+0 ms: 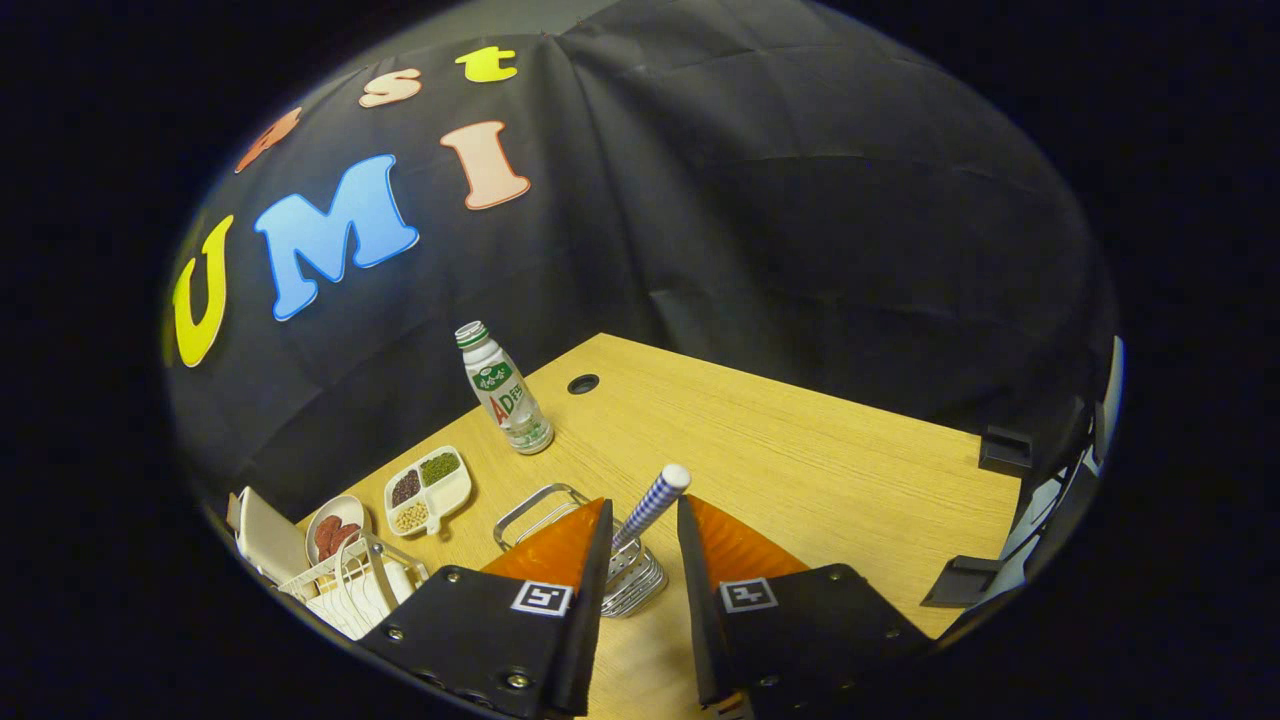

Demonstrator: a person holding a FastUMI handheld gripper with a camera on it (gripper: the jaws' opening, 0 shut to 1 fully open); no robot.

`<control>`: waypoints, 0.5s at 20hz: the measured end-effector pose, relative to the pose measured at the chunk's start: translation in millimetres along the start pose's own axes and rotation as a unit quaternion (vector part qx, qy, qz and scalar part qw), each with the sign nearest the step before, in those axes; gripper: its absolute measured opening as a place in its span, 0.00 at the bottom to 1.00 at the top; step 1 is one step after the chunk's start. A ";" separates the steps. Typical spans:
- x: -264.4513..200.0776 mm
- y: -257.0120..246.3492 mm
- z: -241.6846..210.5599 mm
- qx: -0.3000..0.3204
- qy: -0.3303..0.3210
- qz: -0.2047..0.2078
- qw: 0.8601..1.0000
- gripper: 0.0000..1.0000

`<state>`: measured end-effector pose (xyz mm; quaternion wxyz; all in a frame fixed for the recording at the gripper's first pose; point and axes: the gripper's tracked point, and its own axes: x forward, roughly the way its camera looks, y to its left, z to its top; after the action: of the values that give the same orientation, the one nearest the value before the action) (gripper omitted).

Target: Take the plate from the dish rack, then take the spoon from the basket and place it into the plate.

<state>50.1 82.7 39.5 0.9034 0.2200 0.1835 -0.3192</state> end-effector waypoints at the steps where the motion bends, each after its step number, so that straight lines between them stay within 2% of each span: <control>1: 4.7 0.3 -0.1 0.005 0.000 0.000 1.000 0.39; 5: 17.7 5.1 -0.6 0.014 0.009 0.008 1.000 0.39; 6: 24.2 7.7 3.0 0.021 0.008 0.016 1.000 0.27; 7: 25.3 7.7 5.2 0.023 0.011 0.013 1.000 0.22; 8: 20.0 20.1 11.5 0.038 -0.002 0.048 0.998 0.19; 10: 21.5 26.9 17.0 0.023 -0.004 0.054 0.998 0.02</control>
<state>86.7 82.1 51.1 0.9148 0.2487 0.1604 -0.2749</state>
